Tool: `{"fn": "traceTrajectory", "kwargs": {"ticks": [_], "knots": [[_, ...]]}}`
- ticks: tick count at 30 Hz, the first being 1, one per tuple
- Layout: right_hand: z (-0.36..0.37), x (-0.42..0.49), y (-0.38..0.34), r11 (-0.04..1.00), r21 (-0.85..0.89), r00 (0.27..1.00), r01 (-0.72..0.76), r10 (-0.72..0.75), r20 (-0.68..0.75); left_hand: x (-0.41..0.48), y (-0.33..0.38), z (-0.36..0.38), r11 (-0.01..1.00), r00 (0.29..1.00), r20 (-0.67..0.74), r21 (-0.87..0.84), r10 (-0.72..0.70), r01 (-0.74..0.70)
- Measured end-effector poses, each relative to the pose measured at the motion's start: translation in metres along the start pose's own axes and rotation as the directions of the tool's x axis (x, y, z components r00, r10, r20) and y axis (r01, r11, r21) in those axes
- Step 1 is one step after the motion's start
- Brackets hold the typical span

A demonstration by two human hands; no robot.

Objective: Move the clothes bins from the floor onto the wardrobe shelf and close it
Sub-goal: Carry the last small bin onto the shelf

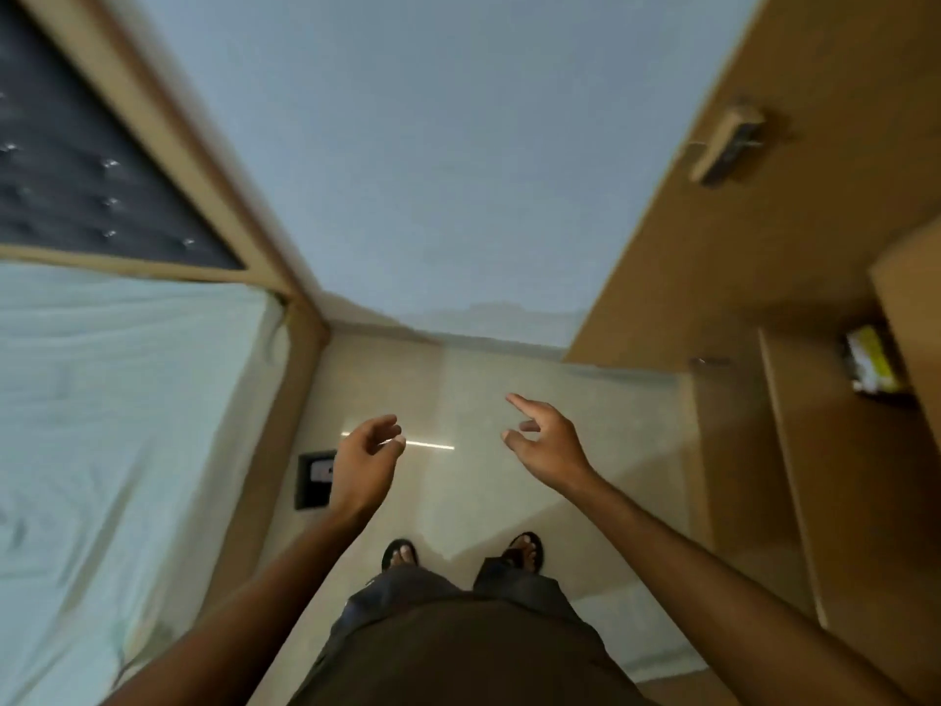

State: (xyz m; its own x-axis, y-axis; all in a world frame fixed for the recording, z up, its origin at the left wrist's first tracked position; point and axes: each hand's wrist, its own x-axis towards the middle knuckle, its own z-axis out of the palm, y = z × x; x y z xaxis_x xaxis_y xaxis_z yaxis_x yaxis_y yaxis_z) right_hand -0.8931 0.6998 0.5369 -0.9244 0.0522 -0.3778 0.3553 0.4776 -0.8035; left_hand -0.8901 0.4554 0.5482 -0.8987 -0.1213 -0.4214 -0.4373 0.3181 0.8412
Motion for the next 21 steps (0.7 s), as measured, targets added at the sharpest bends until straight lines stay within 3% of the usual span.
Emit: {"fn": "traceTrajectory", "kwargs": {"ticks": [6, 9, 13, 21], "knots": [[0.105, 0.005, -0.06, 0.985, -0.089, 0.968, 0.147, -0.125, 0.216, -0.029, -0.059, -0.105, 0.99, 0.969, -0.228, -0.125, -0.09, 0.063], [0.166, 0.008, -0.082, 0.976, -0.107, 0.94, 0.189, -0.148, 0.309, -0.038, -0.1, -0.16, 0.989, 0.941, -0.311, -0.109, -0.133, 0.104], [0.231, 0.019, -0.093, 0.978, -0.116, 0.909, 0.176, -0.116, 0.4, -0.036, -0.147, -0.204, 0.968, 0.905, -0.347, -0.125, -0.248, 0.217], [0.351, 0.093, -0.065, 0.968, -0.217, 0.855, 0.126, 0.005, 0.519, 0.036, -0.231, -0.241, 0.89, 0.853, -0.276, -0.024, -0.443, 0.455]]}}
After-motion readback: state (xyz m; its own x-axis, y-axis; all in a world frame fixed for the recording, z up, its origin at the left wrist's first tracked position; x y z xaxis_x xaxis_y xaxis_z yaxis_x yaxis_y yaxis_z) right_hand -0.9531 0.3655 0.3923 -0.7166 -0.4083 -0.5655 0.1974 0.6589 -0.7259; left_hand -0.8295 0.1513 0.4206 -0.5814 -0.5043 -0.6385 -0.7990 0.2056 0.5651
